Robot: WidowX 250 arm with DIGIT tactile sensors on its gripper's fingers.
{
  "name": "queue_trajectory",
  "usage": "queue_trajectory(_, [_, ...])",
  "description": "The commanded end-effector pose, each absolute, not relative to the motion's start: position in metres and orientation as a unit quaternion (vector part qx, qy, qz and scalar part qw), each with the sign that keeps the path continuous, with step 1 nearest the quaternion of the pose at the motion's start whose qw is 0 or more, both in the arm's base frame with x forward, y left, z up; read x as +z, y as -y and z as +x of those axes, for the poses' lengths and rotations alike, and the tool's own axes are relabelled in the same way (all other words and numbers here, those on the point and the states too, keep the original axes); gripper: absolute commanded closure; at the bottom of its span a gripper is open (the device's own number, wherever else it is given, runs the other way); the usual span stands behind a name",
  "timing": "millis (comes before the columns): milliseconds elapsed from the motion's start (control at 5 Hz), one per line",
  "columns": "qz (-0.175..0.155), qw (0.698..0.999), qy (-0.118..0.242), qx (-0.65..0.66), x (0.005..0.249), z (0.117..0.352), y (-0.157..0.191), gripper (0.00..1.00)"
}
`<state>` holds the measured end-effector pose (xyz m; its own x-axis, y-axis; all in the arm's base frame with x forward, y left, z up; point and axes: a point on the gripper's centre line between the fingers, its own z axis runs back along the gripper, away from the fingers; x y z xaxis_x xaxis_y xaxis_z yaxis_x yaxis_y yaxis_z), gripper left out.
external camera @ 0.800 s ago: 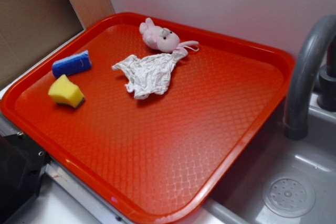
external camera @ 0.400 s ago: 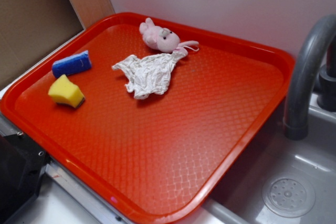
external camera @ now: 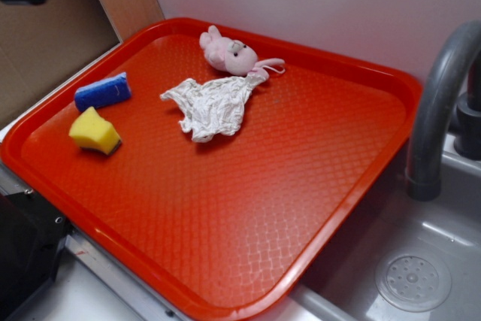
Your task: Grab the green sponge.
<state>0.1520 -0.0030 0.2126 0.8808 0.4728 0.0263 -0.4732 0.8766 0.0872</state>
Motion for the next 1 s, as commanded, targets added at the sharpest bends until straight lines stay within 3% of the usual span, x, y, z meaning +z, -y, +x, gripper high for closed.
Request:
queue_trajectory(0, [0.091,0.873,0.012,0.479,0.183,0.165,-0.023,0.00])
queue_trajectory(200, [0.099,0.805,0.009,0.585,0.165,0.158,-0.029,0.00])
queue_trajectory(400, [0.083,0.727,-0.002,0.682,0.144,0.158,-0.034,0.00])
queue_trajectory(800, [0.052,0.537,-0.020,0.841,0.107,0.169,-0.041,0.00])
